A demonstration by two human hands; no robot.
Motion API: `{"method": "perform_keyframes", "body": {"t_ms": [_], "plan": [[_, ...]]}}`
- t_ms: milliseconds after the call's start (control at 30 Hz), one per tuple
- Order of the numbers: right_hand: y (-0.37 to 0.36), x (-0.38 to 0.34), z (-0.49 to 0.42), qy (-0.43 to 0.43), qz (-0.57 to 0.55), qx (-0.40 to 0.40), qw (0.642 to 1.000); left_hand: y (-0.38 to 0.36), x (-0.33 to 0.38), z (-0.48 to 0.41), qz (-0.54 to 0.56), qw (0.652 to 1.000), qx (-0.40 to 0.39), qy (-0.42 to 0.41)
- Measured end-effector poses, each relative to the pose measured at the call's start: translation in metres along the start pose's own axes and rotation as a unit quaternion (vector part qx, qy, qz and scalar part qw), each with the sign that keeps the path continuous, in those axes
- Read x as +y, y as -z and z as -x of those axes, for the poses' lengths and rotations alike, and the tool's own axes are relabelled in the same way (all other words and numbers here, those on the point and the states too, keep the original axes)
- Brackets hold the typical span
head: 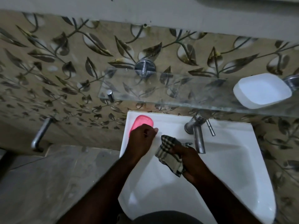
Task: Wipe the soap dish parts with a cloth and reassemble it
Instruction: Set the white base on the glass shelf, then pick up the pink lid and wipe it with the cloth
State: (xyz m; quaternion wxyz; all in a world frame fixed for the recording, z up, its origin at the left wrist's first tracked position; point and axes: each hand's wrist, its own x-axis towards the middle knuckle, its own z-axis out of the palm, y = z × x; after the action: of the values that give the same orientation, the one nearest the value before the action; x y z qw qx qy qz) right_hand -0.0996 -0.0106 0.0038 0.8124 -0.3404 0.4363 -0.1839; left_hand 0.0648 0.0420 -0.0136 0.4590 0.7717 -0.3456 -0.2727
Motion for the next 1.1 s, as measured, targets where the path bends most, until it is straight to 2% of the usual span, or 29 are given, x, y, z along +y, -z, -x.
{"method": "perform_keyframes", "body": {"t_ms": [67,100,233,367,567,667,733,833,933,1100], "plan": [[-0.009,-0.007,-0.004,0.014,0.018,-0.037,0.999,0.017,-0.011,-0.021,-0.101,0.991,0.083,-0.015],[-0.012,-0.011,-0.008,0.012,0.036,-0.051,0.998,0.024,-0.014,-0.032,-0.149,0.984,0.094,-0.006],[-0.02,-0.014,-0.023,-0.025,0.105,-0.086,0.99,0.03,-0.024,-0.059,-0.287,0.957,0.005,0.047],[-0.03,-0.006,-0.033,-0.02,0.154,-0.106,0.982,0.026,-0.032,-0.06,-0.328,0.942,-0.026,0.06],[-0.03,0.003,-0.034,-0.004,0.143,-0.105,0.984,0.026,-0.035,-0.06,-0.332,0.94,-0.036,0.067],[-0.02,0.005,-0.033,0.021,0.127,-0.096,0.987,0.029,-0.034,-0.055,-0.244,0.969,-0.013,0.042],[-0.014,0.001,-0.03,0.043,0.123,-0.104,0.986,0.031,-0.032,-0.05,-0.085,0.994,0.001,0.074],[-0.003,-0.009,-0.019,0.066,0.134,-0.131,0.98,0.035,-0.025,-0.042,0.126,0.98,-0.02,0.153],[0.008,-0.016,-0.009,0.087,0.118,-0.121,0.982,0.037,-0.021,-0.037,0.184,0.968,-0.023,0.168],[0.03,-0.018,0.012,0.118,0.112,-0.071,0.984,0.04,-0.018,-0.03,0.222,0.967,0.0,0.125]]}}
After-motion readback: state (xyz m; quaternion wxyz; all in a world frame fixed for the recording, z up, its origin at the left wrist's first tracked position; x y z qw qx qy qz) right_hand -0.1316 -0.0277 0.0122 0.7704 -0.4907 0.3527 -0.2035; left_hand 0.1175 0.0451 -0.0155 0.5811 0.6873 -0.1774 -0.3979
